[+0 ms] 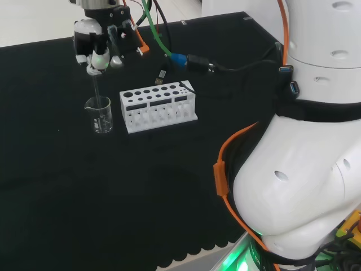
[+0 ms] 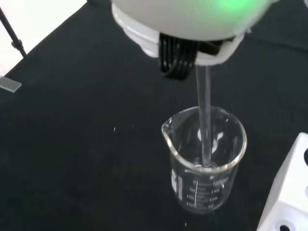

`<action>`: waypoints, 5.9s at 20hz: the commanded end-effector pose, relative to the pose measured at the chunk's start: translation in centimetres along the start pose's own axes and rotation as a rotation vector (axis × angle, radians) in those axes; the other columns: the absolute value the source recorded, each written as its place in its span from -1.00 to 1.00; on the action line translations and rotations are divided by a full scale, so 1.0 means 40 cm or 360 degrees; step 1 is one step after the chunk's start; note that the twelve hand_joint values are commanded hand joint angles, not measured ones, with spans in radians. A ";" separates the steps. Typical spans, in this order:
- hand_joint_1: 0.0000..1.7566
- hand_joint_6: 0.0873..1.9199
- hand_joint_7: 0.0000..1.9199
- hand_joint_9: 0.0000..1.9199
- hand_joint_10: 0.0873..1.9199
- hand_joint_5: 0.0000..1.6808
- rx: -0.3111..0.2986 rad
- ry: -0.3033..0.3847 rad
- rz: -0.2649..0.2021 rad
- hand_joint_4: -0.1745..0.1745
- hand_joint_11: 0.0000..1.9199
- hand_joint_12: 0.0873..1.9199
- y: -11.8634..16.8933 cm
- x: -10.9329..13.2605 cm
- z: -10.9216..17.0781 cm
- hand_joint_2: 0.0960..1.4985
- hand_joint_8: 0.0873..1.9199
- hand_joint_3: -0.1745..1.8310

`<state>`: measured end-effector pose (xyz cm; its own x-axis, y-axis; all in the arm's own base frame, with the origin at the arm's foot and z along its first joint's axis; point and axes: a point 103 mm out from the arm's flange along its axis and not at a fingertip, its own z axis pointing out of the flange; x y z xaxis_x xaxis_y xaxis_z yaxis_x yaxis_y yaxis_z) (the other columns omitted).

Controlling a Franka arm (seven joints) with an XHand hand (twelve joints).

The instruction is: Stir in the beaker to the left of the white test tube rack with the glass rod.

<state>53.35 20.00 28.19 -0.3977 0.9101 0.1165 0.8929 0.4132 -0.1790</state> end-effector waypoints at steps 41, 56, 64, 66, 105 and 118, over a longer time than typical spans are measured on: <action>0.64 -0.22 0.33 0.36 -0.06 0.26 0.0038 -0.0063 0.0007 -1.00 0.48 -0.22 0.000 0.058 0.025 -0.28 -0.24 -0.03; 0.64 -0.22 0.33 0.36 -0.06 0.26 0.0051 -0.0051 0.0020 -1.00 0.48 -0.22 0.031 0.010 0.025 -0.28 -0.24 -0.03; 0.64 -0.22 0.33 0.36 -0.06 0.26 0.0046 -0.0069 0.0043 -1.00 0.48 -0.22 0.003 0.005 0.025 -0.28 -0.24 -0.03; 0.64 -0.22 0.33 0.36 -0.06 0.26 0.0042 -0.0070 0.0039 -1.00 0.48 -0.22 -0.002 0.019 0.021 -0.28 -0.24 -0.03; 0.64 -0.23 0.33 0.36 -0.06 0.26 0.0042 -0.0063 0.0035 -1.00 0.48 -0.22 0.000 -0.017 0.023 -0.28 -0.24 -0.03; 0.64 -0.23 0.33 0.36 -0.06 0.26 0.0031 -0.0068 0.0040 -1.00 0.49 -0.22 -0.025 -0.006 0.010 -0.28 -0.24 -0.03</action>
<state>52.69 19.81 27.81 -0.3884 0.9186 0.0731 0.8963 0.3951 -0.2014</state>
